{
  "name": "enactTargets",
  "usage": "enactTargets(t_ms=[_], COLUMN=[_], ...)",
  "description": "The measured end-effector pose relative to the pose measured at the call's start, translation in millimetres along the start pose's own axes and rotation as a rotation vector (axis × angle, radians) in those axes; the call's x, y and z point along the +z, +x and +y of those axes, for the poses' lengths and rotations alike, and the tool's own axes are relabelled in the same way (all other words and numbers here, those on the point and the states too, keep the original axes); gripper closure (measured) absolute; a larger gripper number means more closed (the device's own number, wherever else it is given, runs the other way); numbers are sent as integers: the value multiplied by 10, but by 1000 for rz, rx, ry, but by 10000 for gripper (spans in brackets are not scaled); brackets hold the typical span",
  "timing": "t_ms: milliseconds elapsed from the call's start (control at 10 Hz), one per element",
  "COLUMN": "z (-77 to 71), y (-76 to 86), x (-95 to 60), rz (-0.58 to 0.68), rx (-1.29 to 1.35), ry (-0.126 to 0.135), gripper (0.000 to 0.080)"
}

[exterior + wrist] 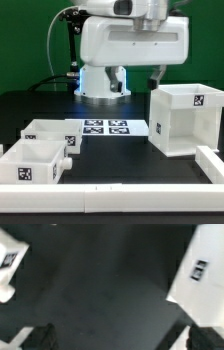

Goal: Assemble drawer

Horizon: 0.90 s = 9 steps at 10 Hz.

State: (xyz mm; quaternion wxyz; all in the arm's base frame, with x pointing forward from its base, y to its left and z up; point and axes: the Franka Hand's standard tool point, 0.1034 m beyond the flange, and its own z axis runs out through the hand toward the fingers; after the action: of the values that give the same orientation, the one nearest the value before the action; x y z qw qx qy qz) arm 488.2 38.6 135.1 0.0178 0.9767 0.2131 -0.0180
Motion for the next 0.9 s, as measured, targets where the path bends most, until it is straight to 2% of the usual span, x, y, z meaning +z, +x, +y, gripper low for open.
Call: enactTargets(t_ms=[200, 400, 500, 700, 900], z=[-245, -439, -439, -303, -285], y=[-13, -36, -26, -14, 5], x=[-46, 86, 147, 367, 397], rz=[-8, -7, -5, 36, 41], rx=[60, 64, 60, 28, 46], ry=[1, 7, 9, 21, 29], gripper=[151, 151, 151, 151, 151])
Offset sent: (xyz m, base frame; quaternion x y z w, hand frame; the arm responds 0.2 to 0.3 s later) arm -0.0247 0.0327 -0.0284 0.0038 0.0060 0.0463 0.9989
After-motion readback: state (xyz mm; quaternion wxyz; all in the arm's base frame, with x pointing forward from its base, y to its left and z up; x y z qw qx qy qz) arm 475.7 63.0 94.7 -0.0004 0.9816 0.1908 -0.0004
